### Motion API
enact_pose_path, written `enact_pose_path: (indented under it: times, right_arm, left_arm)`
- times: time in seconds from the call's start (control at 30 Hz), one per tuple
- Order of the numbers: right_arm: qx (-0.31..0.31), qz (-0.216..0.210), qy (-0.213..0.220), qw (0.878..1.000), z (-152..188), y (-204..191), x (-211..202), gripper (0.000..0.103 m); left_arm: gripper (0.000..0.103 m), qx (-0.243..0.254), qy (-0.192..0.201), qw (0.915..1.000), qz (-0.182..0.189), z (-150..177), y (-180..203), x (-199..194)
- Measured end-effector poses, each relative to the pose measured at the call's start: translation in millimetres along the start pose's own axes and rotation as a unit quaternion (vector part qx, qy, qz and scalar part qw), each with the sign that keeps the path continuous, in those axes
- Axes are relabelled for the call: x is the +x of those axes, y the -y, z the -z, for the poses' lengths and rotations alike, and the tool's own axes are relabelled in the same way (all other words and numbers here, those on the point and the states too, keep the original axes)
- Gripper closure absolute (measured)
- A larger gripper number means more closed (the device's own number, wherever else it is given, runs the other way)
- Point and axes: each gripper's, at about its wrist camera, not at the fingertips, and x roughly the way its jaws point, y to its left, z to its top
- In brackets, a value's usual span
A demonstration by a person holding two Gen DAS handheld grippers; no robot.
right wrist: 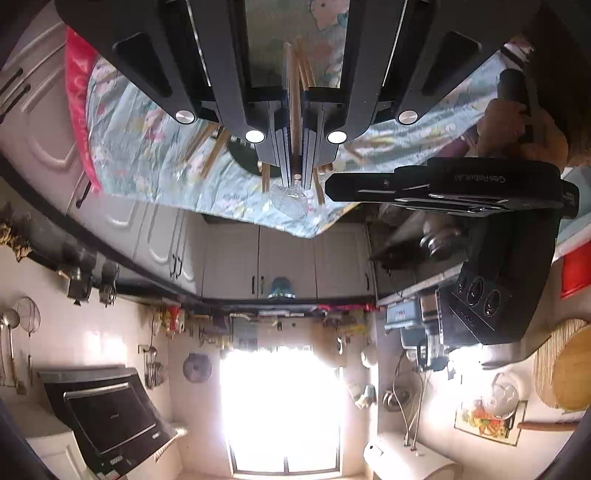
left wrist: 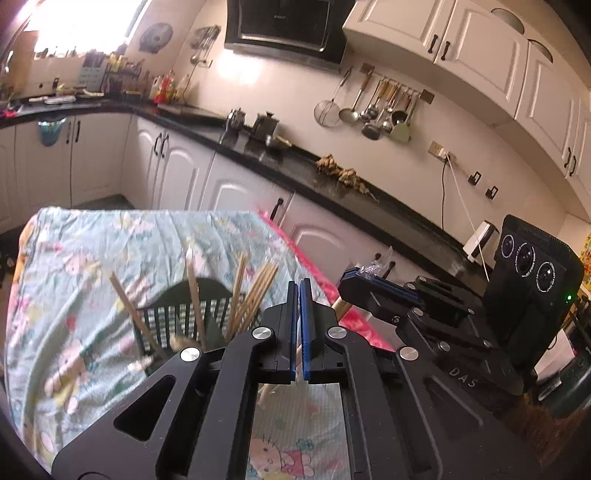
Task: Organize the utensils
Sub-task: 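Lift the held chopsticks with both tools up over the green caddy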
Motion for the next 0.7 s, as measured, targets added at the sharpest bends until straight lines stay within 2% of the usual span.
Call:
enact_pose_path:
  times: [0.33,0.7]
  right_arm:
    - [-0.001,0.011,0.049,0.999,-36.6,4.4,-12.8,0.098]
    - [0.0,0.017,0.087,0.996,-64.4,11.6,-14.8,0.098]
  left_arm:
    - [0.103,0.011,0.047,0.9988,-0.005,-43.1,10.0,-10.5]
    - [0.103,0.013,0.076,0.9968,-0.02,-76.7,4.3,-16.0]
